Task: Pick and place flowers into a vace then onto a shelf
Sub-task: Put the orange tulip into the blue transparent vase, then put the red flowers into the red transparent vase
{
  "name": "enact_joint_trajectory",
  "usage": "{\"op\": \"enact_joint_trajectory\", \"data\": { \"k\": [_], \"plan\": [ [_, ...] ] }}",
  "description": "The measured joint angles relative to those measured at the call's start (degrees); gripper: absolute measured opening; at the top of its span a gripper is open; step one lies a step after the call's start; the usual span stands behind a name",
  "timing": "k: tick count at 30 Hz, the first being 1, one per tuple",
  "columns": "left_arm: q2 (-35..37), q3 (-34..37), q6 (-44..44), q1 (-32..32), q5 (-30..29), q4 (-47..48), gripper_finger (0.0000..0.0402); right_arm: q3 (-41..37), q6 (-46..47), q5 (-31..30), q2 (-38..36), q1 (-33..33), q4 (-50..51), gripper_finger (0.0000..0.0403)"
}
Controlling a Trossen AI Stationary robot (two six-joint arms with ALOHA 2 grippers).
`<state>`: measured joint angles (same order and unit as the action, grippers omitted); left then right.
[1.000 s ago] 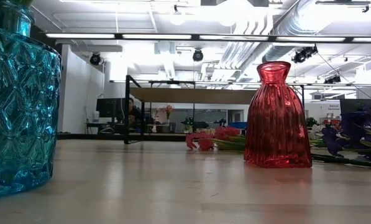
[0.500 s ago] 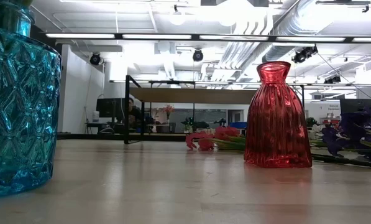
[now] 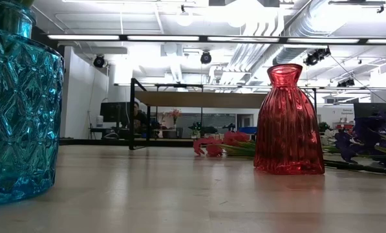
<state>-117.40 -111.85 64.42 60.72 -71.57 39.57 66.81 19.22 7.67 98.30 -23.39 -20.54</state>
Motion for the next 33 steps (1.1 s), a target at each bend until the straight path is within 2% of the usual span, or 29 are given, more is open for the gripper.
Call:
{"op": "enact_joint_trajectory", "data": {
  "k": [7, 14, 24, 27, 33],
  "plan": [
    [0.00, 0.00, 0.02, 0.01, 0.06, -0.02, 0.0239, 0.00, 0.33, 6.53, -0.22, 1.99, 1.09, 0.0256],
    [0.00, 0.00, 0.03, 0.01, 0.09, -0.02, 0.0239, 0.00, 0.26, 12.99, -0.22, 3.27, 1.16, 0.0257],
    [0.00, 0.00, 0.35, 0.01, 0.20, -0.04, 0.0239, -0.01, 0.19, 18.39, -0.57, 5.79, 2.06, 0.0257],
    [0.00, 0.00, 0.37, 0.01, 0.26, -0.26, 0.0239, -0.02, -0.15, 19.55, -2.35, 6.63, 5.22, 0.0257],
    [0.00, 0.00, 0.38, 0.01, 0.28, -0.50, 0.0239, -0.02, -4.95, 19.64, -9.11, 8.27, 18.16, 0.0257]
  ]
}}
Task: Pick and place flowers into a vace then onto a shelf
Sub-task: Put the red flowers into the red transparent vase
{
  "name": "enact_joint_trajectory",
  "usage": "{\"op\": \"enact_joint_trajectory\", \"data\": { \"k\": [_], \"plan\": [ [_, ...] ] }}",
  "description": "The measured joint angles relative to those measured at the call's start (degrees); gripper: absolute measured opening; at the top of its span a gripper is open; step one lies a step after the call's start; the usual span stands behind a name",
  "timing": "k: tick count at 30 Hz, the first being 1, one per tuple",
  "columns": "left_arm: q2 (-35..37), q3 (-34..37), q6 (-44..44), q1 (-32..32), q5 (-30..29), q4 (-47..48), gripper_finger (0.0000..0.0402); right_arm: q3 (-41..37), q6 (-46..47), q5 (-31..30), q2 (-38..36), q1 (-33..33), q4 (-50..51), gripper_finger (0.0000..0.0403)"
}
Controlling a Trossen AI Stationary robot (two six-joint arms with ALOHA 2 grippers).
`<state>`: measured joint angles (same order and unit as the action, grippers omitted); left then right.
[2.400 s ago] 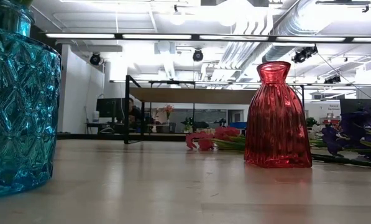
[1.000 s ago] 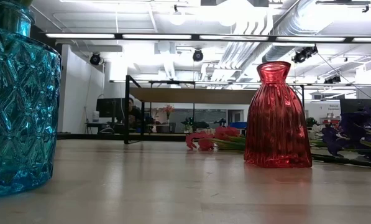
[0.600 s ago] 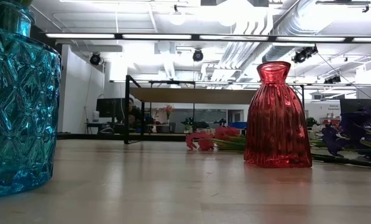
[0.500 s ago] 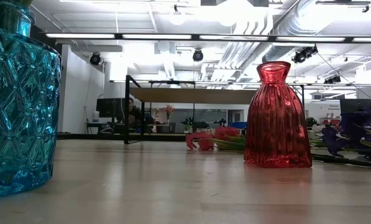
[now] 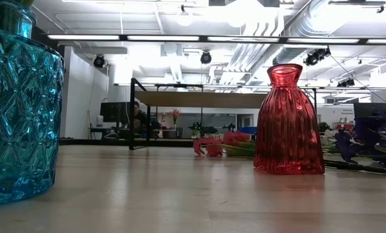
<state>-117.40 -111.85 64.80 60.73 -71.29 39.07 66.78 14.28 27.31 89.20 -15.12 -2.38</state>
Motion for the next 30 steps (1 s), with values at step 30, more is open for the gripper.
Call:
{"op": "enact_joint_trajectory", "data": {
  "k": [30],
  "plan": [
    [0.00, -0.02, 27.03, 0.02, 17.14, -2.88, 0.0239, 0.00, -1.16, -7.69, -24.33, 0.38, 43.13, 0.0256]
  ]
}}
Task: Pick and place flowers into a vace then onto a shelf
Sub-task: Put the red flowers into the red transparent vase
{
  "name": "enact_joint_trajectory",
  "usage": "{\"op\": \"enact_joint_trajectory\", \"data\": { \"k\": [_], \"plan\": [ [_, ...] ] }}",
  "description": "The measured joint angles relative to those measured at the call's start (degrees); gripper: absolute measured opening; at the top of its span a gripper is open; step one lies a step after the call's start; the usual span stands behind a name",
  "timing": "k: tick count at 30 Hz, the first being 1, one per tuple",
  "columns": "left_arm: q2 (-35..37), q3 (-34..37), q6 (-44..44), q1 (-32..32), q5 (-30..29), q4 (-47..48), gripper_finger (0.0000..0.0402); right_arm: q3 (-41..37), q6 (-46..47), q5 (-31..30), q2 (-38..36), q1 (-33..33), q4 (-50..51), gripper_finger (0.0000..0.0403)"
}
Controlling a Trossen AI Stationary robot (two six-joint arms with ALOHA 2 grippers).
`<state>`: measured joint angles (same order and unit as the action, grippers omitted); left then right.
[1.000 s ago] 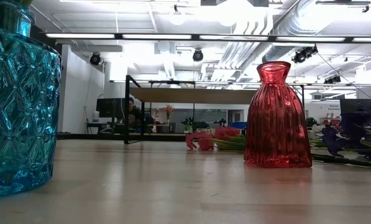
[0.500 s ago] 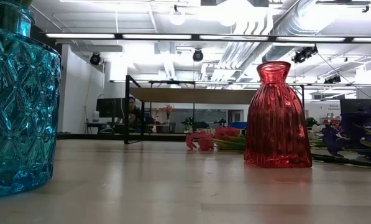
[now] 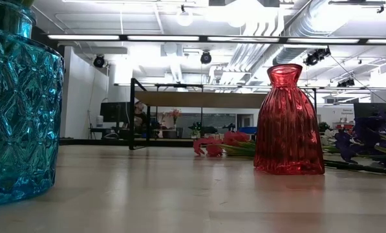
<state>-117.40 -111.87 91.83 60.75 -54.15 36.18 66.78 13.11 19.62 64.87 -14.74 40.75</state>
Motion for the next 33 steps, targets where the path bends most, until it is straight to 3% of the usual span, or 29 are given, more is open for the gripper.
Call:
{"op": "enact_joint_trajectory", "data": {
  "k": [6, 9, 18, 23, 33],
  "plan": [
    [0.00, 0.00, 0.00, -0.02, -0.28, 2.05, 0.0239, -0.04, 9.32, -5.02, -0.94, 0.04, 18.24, 0.0257],
    [0.00, 0.00, 0.17, -0.43, -0.39, 3.53, 0.0239, -0.83, 12.45, -8.40, -0.67, 0.04, 21.47, 0.0257],
    [0.00, 0.00, 0.73, -2.17, 2.51, 5.34, 0.0239, -6.61, 11.09, -15.82, 0.04, 0.88, 9.17, 0.0257],
    [0.00, 0.00, 2.04, -2.62, 7.56, 3.56, 0.0239, -11.14, 10.88, -15.77, 0.08, 2.60, 4.08, 0.0257],
    [0.00, 0.00, 3.18, -2.51, 8.56, 3.44, 0.0239, -25.06, 14.78, -9.21, 0.10, 5.20, -16.54, 0.0257]
  ]
}}
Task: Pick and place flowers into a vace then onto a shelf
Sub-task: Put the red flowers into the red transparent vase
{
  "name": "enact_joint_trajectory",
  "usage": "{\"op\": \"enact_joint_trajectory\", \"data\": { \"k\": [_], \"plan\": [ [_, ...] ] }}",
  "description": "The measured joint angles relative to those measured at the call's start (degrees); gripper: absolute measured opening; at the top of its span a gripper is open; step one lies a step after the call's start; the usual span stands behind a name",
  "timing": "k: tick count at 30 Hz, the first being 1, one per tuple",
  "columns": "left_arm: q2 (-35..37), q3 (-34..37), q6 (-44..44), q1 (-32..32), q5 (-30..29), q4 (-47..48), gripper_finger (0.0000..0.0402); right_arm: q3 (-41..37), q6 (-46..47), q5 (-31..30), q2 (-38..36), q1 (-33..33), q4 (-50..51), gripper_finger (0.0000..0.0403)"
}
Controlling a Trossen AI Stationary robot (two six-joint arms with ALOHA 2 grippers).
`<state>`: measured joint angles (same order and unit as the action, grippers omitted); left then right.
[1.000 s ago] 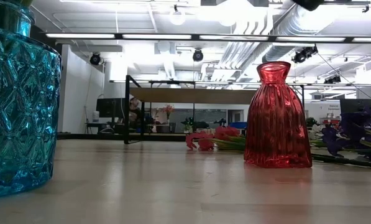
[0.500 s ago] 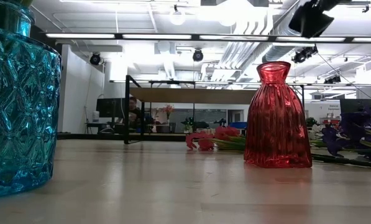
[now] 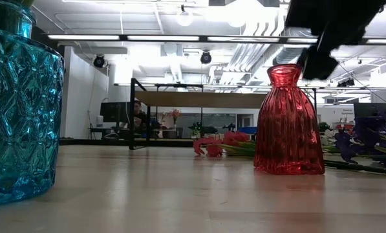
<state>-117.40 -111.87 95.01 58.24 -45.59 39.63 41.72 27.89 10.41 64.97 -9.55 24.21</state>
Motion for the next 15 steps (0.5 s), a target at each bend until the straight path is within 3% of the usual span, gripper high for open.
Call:
{"op": "enact_joint_trajectory", "data": {
  "k": [7, 15],
  "plan": [
    [0.00, 0.00, 0.01, 0.00, 0.14, 0.21, 0.0239, -4.50, 3.12, 0.03, 0.27, 3.48, -3.40, 0.0257],
    [0.00, 0.00, 0.17, -0.09, 0.16, 0.38, 0.0239, 1.00, 0.32, 1.71, 9.61, 4.73, -4.56, 0.0257]
  ]
}}
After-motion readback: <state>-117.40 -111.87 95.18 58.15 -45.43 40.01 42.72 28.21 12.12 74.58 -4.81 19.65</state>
